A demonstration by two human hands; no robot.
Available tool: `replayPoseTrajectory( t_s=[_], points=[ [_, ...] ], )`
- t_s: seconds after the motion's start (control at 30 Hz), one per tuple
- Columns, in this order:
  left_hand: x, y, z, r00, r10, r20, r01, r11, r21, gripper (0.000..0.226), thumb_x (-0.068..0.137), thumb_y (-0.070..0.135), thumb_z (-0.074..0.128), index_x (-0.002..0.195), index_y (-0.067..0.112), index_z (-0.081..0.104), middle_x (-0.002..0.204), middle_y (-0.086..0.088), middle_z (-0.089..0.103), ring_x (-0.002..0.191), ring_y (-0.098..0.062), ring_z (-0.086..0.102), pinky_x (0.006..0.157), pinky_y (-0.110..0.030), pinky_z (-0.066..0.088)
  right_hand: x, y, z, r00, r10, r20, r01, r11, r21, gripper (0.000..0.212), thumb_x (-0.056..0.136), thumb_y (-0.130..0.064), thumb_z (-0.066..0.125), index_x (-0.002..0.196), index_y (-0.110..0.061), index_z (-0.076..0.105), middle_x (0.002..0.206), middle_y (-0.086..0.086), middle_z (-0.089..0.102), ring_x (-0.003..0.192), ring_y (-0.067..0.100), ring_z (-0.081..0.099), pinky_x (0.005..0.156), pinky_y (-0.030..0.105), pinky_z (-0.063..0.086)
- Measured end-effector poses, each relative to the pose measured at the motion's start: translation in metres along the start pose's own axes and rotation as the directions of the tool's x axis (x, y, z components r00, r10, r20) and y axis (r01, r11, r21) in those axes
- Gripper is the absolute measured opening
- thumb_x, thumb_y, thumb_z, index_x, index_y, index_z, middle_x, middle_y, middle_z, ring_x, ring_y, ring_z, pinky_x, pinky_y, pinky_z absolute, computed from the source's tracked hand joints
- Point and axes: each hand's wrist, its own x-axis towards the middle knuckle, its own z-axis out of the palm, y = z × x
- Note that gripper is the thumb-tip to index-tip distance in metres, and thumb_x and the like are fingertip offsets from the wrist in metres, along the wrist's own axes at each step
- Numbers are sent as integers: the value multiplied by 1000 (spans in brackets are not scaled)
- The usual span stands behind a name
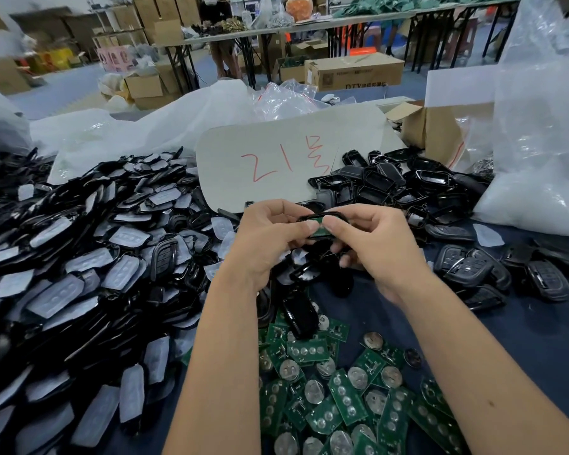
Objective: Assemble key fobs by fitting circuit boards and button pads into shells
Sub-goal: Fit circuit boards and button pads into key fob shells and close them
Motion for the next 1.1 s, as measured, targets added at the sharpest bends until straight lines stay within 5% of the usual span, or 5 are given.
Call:
replayPoseTrajectory(
  t_s=[0.43, 0.57, 0.67, 0.8, 1.1],
  points=[
    [-11, 13, -50, 973, 126, -194, -158, 974, -163, 11, 89, -3, 72, 96, 5, 72, 85, -11, 75, 70, -19, 70, 67, -28, 59, 1, -14, 92, 995, -88, -41, 96, 956, 277, 6, 92, -1, 76, 92, -4, 70, 68, 9, 73, 54, 18, 71, 55, 25, 59],
    [-21, 33, -98, 838, 223, -498, -275, 961, -34, 16, 89, 1, 71, 95, 13, 79, 78, -2, 75, 69, -16, 70, 64, -28, 57, 2, -15, 131, 968, -232, 93, 236, 971, -41, 11, 96, -22, 75, 101, -13, 71, 82, 3, 74, 67, 19, 72, 61, 36, 61],
    [-30, 40, -133, 603, 200, -773, -290, 957, 21, 17, 83, 9, 68, 86, 21, 80, 70, 1, 70, 53, -14, 64, 53, -33, 57, -4, -12, 166, 770, -453, 450, 634, 626, -454, 15, 97, -16, 70, 112, -13, 72, 101, 0, 70, 94, 19, 62, 83, 35, 52],
    [-40, 35, -156, 330, 187, -925, -240, 965, 110, 20, 83, 13, 61, 92, 20, 78, 76, 3, 68, 59, -16, 63, 63, -42, 60, -7, -14, 210, 457, -377, 806, 888, 240, -392, 39, 101, -7, 55, 137, -19, 65, 140, -2, 62, 130, 26, 42, 99, 38, 44],
    [-40, 38, -150, 308, 158, -938, -342, 939, 45, 18, 91, 5, 57, 99, 9, 73, 84, -8, 64, 49, -28, 65, 47, -32, 57, 1, -19, 219, 415, -278, 866, 905, 34, -423, 28, 100, -22, 56, 118, -36, 73, 113, -17, 71, 121, 11, 48, 95, 31, 45]
  ],
)
